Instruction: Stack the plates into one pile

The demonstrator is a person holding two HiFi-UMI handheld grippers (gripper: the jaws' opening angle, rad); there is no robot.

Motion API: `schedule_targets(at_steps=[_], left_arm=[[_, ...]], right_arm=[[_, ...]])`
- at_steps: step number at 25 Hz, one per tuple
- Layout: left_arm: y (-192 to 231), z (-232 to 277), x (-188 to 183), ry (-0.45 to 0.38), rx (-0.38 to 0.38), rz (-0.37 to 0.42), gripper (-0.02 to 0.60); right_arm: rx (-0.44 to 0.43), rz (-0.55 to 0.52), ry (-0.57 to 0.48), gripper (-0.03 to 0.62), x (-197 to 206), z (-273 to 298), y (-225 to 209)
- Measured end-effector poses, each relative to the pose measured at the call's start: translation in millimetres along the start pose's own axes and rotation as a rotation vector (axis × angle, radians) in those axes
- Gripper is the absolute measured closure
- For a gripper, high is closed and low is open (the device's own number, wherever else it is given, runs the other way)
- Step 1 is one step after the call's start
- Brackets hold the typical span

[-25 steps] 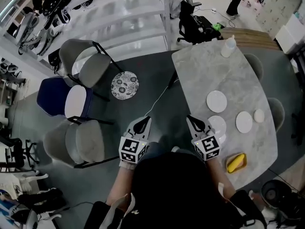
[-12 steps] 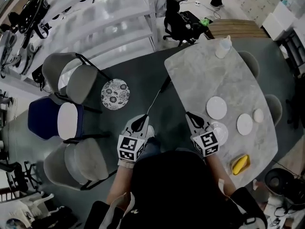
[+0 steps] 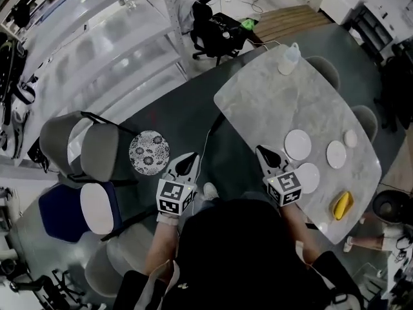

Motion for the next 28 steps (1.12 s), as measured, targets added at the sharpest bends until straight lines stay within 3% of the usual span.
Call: schedule_targets(at_steps=[5,10,22,28], left_arm=[[22.1,31.9,3.4,0.022,0.104,0.010,0.573],[18.9,66.5,-2.8,0.037,0.194,0.043,0.572],[-56.9,176.5,-37.9,0.116,0.446,0.162,0.572],[-107.3,227.3,-55.8,0.160,0.501,0.221,0.572]], right_arm=[[0.102,0.023,-0.007,0.576,6.4,3.2,-4.7],[0.205,0.100,-0.021,0.576,16.0,-12.2,-18.8],[0.400,0.269,-0.029,0.576,48.8,-69.8,-100.6],[0.435,0.284,0.000,0.576,65.5,-94.8,-151.8]])
Point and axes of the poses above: the fingertips, and each gripper's own axes: z forward along the fingers, y to its left, x out of its underside, the point moved 8 cm from there along -z, backward along the fingers, and after that the axes turned 9 degrees about z, right-handed, at the moved point
